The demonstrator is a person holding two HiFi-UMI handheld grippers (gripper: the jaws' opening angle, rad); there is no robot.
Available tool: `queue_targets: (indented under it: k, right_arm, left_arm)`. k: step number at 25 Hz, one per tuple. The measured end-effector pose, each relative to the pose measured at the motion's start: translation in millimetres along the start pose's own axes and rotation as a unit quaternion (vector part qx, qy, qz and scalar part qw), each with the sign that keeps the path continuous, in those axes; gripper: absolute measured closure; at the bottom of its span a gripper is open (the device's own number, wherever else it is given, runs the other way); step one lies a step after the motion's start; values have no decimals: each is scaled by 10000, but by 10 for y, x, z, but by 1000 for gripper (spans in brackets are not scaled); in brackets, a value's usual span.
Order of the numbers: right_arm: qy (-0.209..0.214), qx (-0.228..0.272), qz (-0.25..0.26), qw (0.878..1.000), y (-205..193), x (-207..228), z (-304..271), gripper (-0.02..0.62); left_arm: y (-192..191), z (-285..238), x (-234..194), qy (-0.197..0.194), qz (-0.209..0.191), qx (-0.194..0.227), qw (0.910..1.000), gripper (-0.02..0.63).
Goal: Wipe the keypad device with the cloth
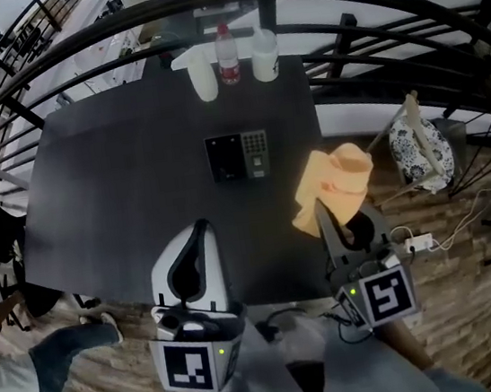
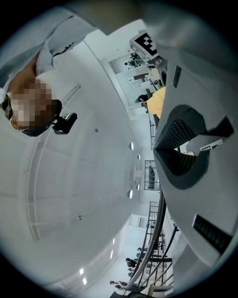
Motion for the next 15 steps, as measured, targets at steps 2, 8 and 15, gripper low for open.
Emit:
queue_targets:
  k: [2,8,15]
  right_arm:
    - [33,-54,43,10000,-15,-35,-116,526]
    - [153,-172,122,9997,-42,-155,-530,526]
    - [351,-448,304,9979,-197,-222,-1028,525]
  left_arm:
    - [-33,-38,-87,-4,19,-5,10000,594]
    - [-124,-188,-386,1,37,-32,10000,594]
    - [-241,-362,-647,-12,42,-93,9999,594]
Point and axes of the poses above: the fingertips, and each gripper's own axes: z backward along the fingers, x to its right, y out of its top, the point moved 3 cm from there along z, backward along the fingers, and after that the axes turned 10 degrees about y, right-handed, at the moved point
